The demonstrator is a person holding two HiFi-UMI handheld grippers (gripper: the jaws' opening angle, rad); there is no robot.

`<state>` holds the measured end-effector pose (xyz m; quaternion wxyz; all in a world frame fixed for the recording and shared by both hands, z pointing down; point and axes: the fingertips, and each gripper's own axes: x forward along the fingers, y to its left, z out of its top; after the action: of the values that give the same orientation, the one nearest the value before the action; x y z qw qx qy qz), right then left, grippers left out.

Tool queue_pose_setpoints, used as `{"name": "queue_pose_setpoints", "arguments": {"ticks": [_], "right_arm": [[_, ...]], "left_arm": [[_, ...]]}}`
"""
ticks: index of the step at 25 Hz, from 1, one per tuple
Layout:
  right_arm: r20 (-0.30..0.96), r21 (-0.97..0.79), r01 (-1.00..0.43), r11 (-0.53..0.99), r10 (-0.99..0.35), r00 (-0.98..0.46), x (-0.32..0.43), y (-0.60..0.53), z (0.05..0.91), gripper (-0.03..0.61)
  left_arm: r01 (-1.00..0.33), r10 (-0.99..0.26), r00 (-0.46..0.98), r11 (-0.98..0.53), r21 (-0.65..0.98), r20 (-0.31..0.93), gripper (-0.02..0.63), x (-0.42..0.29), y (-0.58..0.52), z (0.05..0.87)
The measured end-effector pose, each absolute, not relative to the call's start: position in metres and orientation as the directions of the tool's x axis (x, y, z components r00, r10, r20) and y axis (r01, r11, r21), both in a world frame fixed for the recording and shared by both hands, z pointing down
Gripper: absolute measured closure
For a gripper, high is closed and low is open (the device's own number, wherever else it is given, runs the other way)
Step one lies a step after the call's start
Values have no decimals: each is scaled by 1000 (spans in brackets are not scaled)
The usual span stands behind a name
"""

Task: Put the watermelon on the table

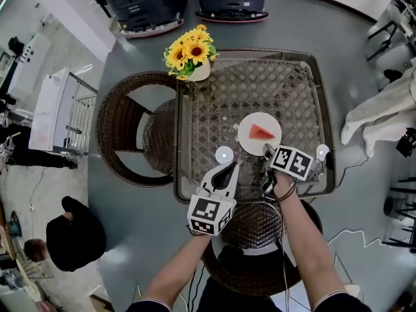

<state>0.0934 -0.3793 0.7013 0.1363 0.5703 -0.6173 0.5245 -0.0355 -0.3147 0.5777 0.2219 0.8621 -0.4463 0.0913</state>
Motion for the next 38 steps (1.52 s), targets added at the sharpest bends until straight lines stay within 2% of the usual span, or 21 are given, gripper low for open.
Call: {"name": "queue_pose_setpoints", "arguments": {"ticks": [5,8,21,25,26,29,38], "right_arm": [[799,-453,-857,-245,-538,-268,96,-379,704,468],[841,-370,-894,-254,-501,-205,100,-379,706,457],[856,-168,-979,-114,-510,-87,111,-370,696,445],[768,-232,-973,-7,-615,-179,99,-375,660,448],[737,-245,-969,29,-644,-206,95,-376,647,465],[652,-248,-959,134,-710,-268,83,-373,608,574],[417,-222,-894,388,-792,-447,58,-343,508,574]], "left_arm": [[-813,-733,582,-502,296,353,609,-37,-311,569],[-814,-737,579,-500,296,349,609,-37,-310,563],[-810,-740,585,-512,286,331,609,-43,-300,543],[-807,-740,590,-521,279,323,609,-43,-300,537],[-806,-740,591,-524,276,321,609,-42,-301,534],[-800,-740,599,-535,272,308,609,-39,-300,524],[-769,-717,639,-583,262,278,609,-22,-296,480]]}}
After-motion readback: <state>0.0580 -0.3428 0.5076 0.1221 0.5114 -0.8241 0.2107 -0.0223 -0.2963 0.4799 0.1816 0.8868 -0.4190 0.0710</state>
